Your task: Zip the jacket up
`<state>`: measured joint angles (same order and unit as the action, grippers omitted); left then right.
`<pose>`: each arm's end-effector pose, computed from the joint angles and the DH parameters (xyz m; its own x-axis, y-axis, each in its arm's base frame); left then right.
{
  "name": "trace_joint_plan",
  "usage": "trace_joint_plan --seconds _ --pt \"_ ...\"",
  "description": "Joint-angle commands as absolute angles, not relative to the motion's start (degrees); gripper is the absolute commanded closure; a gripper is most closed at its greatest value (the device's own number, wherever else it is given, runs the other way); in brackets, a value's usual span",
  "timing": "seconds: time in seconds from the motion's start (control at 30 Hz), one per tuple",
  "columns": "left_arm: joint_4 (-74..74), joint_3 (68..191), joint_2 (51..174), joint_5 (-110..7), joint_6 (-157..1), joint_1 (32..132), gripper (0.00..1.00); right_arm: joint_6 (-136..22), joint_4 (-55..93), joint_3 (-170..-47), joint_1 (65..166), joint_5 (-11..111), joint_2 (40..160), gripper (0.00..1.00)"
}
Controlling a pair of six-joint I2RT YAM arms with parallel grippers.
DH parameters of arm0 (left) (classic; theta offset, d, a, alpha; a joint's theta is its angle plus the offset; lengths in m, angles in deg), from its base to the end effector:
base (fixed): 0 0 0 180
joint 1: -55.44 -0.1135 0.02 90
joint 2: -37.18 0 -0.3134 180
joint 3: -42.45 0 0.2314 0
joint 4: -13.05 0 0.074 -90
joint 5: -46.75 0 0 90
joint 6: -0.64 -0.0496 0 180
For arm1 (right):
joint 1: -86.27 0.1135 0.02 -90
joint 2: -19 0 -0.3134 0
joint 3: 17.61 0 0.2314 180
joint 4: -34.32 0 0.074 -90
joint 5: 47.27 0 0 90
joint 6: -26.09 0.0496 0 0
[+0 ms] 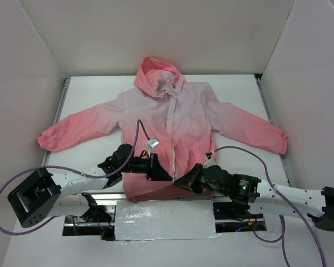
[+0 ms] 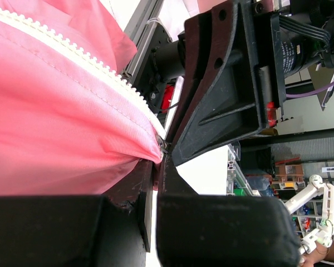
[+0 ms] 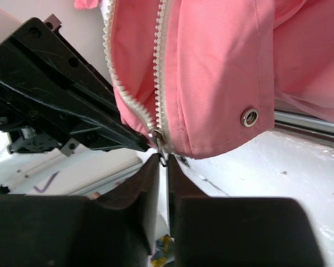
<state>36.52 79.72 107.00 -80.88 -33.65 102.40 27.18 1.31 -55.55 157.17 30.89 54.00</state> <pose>0.1272 -0.1806 0.2653 -0.8789 -0.0175 -0.4767 0.4689 0.1516 -0.8701 0.0425 0.0916 0.2437 -0.8635 0.4970 -0.0863 0.1804 0.4641 0.8672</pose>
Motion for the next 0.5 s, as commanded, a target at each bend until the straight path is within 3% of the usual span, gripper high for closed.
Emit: trace_joint_plan --seconds 0.0,0.2,0.47 --pt "40.0 81.1 105.6 -82.6 -33.9 102.5 1.00 26.3 1.4 -56.3 157.4 28.0 53.5 0.88" --pt "40.7 80.9 105.9 -82.5 -33.7 102.5 1.00 25.5 1.9 -57.3 157.4 27.8 54.8 1.00" --pt "42.9 80.0 105.8 -82.9 -32.8 102.6 1.00 24.8 -0.2 -59.0 157.3 26.6 55.7 1.00"
